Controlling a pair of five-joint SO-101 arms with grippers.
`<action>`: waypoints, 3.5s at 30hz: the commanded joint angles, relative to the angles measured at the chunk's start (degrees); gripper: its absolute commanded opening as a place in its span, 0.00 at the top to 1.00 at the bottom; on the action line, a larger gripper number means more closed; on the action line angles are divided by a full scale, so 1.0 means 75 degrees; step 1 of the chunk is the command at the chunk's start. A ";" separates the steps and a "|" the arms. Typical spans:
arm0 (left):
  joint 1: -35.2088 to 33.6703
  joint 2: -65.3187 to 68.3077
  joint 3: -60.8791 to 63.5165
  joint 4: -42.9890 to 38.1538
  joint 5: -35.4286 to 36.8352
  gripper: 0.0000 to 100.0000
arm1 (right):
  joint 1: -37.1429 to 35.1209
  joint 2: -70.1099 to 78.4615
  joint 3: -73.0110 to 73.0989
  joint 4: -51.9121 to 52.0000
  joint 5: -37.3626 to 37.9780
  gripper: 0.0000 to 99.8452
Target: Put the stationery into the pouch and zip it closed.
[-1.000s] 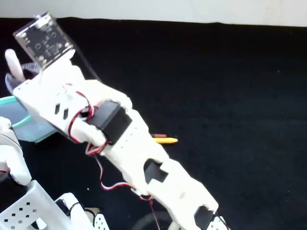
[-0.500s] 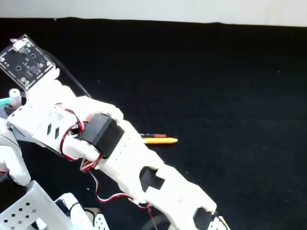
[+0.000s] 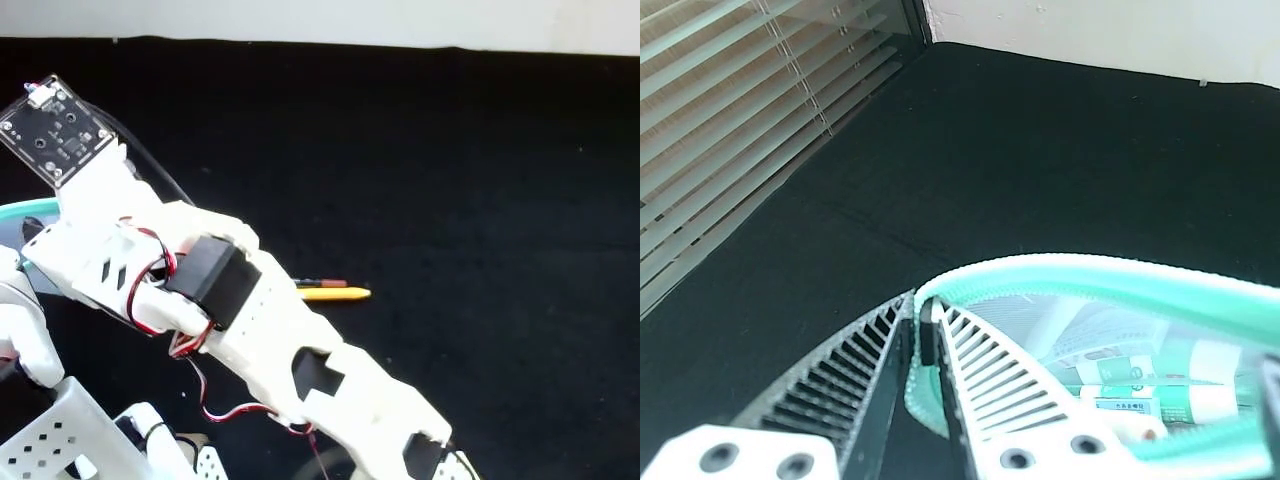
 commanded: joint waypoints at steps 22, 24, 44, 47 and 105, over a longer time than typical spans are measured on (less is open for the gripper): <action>-0.0088 0.0147 0.0100 -0.0035 0.0047 0.99 | 0.4870 0.0604 -0.0240 0.1541 0.2637 0.79; -0.0088 0.0147 0.0064 -0.0059 0.0035 0.99 | 0.4859 0.0908 -0.0041 0.1541 0.3059 0.82; -0.0088 0.0158 0.0100 -0.0422 0.0035 0.99 | 0.2561 0.4366 0.1705 0.1471 0.4091 0.77; -0.0076 0.0158 0.0111 -0.0422 0.0035 0.99 | 0.2585 0.5046 0.0815 0.1506 0.4091 0.77; -0.0041 0.0158 0.0522 -0.0469 0.0023 0.99 | 0.1799 0.4237 0.3229 0.1518 0.2848 0.77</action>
